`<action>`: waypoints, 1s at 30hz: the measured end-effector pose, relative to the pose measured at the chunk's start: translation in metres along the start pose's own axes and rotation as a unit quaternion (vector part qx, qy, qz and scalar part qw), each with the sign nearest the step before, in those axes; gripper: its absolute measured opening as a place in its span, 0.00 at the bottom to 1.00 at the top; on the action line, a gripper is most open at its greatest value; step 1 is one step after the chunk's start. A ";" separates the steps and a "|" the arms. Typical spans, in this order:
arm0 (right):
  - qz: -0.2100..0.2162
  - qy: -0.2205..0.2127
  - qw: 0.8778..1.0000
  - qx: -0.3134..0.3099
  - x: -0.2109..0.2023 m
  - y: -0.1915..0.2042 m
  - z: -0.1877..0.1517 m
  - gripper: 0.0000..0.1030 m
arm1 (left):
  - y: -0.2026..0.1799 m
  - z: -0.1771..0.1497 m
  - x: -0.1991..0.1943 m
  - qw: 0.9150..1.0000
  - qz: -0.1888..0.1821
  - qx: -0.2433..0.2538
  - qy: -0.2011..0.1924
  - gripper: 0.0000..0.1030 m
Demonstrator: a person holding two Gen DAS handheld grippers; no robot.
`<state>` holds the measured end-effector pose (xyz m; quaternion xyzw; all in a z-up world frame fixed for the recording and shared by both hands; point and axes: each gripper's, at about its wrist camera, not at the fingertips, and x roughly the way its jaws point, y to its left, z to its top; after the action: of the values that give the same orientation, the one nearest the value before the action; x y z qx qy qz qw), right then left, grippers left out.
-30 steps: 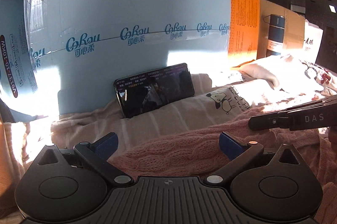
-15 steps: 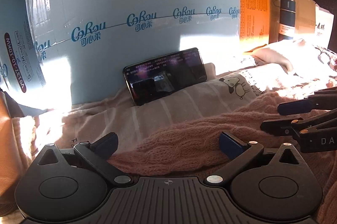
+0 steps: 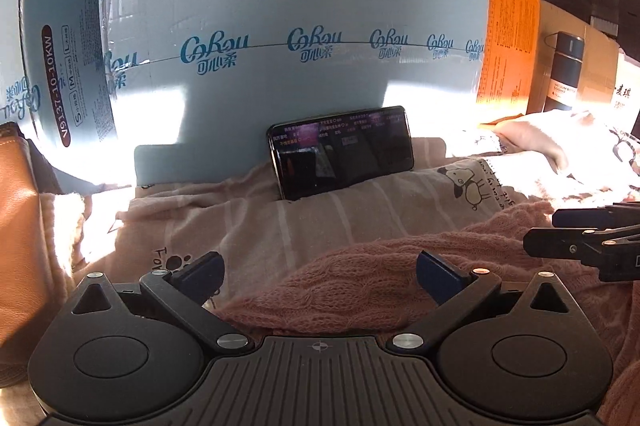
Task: Fold clothes
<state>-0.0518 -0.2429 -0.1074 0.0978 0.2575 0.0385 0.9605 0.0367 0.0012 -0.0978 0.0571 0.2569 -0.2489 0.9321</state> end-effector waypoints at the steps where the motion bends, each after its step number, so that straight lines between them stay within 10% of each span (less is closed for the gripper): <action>1: 0.001 -0.008 1.000 0.001 -0.005 -0.001 0.002 0.77 | 0.000 0.003 -0.007 1.000 0.001 -0.002 -0.014 1.00; 17: 0.011 -0.045 0.999 -0.014 -0.046 -0.013 0.006 0.89 | -0.013 -0.052 -0.105 0.996 0.049 0.033 -0.066 1.00; 22: 0.017 -0.062 0.998 -0.018 -0.061 -0.020 -0.003 0.95 | -0.026 -0.081 -0.143 0.981 0.079 0.120 -0.134 1.00; 30: -0.026 -0.068 0.997 0.012 -0.102 -0.045 -0.034 0.98 | -0.050 -0.093 -0.162 0.974 0.037 0.190 -0.121 1.00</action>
<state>-0.1563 -0.2935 -0.0956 0.1051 0.1944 0.0041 0.9753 -0.1507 0.0501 -0.0945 0.2123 0.0880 -0.2632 0.9370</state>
